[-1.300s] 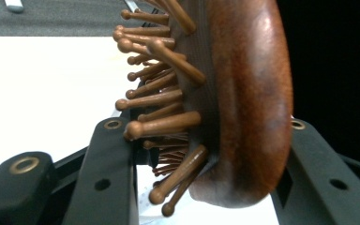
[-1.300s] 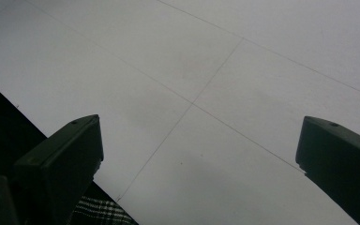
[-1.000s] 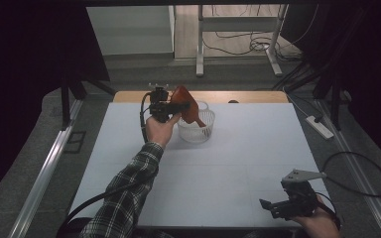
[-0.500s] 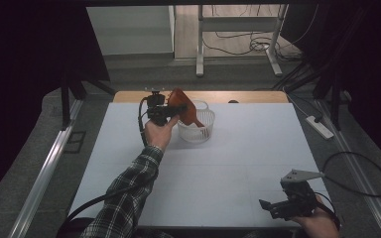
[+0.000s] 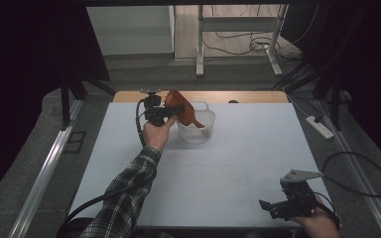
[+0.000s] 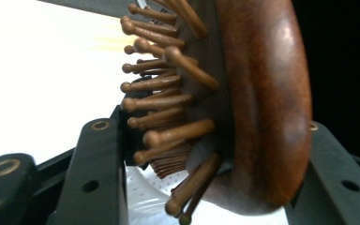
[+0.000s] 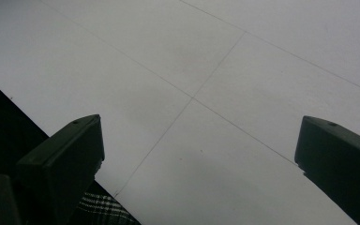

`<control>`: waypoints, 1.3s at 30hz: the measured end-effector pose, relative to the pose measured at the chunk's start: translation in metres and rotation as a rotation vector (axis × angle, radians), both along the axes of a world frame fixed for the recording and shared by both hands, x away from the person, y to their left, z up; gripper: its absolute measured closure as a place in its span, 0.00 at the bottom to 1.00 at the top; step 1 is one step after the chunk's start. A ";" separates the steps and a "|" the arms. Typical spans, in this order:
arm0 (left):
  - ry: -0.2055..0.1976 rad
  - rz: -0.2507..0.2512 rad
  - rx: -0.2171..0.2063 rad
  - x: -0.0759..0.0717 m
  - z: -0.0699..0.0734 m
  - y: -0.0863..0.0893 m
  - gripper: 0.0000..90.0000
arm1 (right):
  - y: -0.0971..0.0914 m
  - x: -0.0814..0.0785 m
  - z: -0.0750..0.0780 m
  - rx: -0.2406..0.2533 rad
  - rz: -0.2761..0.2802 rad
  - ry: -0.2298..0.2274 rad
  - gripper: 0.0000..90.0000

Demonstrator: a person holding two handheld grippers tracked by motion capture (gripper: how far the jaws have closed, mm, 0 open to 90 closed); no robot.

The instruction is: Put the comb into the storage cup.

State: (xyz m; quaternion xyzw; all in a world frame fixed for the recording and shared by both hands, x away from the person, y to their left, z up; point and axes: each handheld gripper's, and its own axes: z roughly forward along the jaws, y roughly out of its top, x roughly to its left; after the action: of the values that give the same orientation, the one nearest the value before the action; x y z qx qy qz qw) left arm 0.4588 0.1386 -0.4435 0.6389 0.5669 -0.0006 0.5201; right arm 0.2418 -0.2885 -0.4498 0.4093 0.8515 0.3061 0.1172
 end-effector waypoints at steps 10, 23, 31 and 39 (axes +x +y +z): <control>0.007 0.013 -0.003 0.002 -0.005 0.005 0.49 | 0.001 0.000 0.000 -0.005 -0.003 0.007 0.02; -0.006 0.001 0.025 0.003 -0.004 0.004 0.35 | 0.001 0.000 0.000 -0.008 -0.004 0.008 0.02; -0.034 -0.018 0.064 0.002 0.000 0.005 0.25 | 0.001 0.000 0.000 -0.010 -0.007 0.004 0.02; -0.069 -0.040 0.108 -0.002 0.007 0.008 0.15 | 0.001 0.000 -0.001 -0.012 -0.007 0.003 0.02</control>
State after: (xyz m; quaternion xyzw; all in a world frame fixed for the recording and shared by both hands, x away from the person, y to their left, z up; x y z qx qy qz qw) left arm 0.4564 0.1471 -0.4366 0.6766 0.5350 0.0418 0.5042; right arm 0.2421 -0.2877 -0.4503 0.4122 0.8520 0.2999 0.1193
